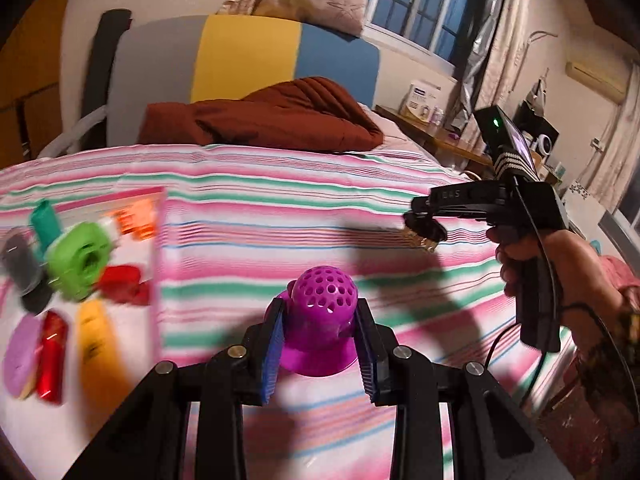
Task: Organize rigid objects
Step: 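Carry the purple cup into the tray and open the left tool while the right tool holds the ball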
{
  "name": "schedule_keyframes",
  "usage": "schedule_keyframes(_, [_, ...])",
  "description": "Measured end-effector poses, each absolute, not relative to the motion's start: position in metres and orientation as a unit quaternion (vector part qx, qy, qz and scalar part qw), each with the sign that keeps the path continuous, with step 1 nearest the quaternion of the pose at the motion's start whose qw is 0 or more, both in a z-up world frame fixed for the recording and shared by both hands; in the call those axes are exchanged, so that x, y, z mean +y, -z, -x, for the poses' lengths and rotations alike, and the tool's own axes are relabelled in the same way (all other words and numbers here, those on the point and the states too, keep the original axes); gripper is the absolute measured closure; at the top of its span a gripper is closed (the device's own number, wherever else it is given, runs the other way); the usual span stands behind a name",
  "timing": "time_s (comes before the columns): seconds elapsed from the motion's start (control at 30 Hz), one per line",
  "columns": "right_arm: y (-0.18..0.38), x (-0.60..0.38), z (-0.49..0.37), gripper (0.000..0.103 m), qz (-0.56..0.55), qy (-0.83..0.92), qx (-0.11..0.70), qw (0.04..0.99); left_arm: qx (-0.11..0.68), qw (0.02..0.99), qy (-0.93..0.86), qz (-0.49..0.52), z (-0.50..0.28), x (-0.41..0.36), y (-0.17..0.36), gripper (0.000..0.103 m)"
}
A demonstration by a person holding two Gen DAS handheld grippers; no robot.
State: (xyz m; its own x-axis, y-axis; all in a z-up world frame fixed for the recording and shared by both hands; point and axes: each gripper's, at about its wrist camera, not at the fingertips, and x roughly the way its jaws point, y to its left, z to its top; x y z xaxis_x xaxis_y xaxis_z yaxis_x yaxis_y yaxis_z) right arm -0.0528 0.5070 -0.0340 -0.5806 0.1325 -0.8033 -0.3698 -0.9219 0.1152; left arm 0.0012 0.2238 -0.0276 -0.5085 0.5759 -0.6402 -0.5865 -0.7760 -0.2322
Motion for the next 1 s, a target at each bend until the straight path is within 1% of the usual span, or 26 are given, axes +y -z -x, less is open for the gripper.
schedule_keyframes(0.2, [0.035,0.502,0.054,0.080,0.437,-0.879,0.128,0.139,0.011,0.301,-0.881,0.364,-0.015,0.164,0.022,0.070])
schedule_keyframes(0.3, [0.036,0.499,0.055,0.080,0.439,-0.880,0.120,0.137,-0.001,0.274,-0.885,0.376,-0.015,0.134,0.025,0.070])
schedule_keyframes(0.57, [0.038,0.495,0.055,0.080,0.443,-0.879,0.108,0.138,0.000,0.206,-0.894,0.397,-0.013,0.072,0.037,0.070])
schedule_keyframes(0.67, [0.040,0.495,0.055,0.080,0.447,-0.877,0.107,0.140,-0.003,0.181,-0.897,0.403,-0.009,0.054,0.044,0.070])
schedule_keyframes(0.9, [0.041,0.492,0.054,0.080,0.447,-0.877,0.098,0.145,0.028,0.129,-0.905,0.403,-0.005,0.029,0.053,0.069])
schedule_keyframes(0.93, [0.041,0.492,0.053,0.080,0.447,-0.877,0.098,0.146,0.028,0.124,-0.905,0.405,-0.004,0.027,0.054,0.068])
schedule_keyframes(0.97, [0.041,0.492,0.054,0.080,0.447,-0.877,0.098,0.146,0.025,0.119,-0.906,0.405,-0.004,0.024,0.054,0.060])
schedule_keyframes(1.0, [0.041,0.493,0.053,0.080,0.447,-0.877,0.097,0.146,0.022,0.116,-0.908,0.403,-0.005,0.021,0.054,0.049])
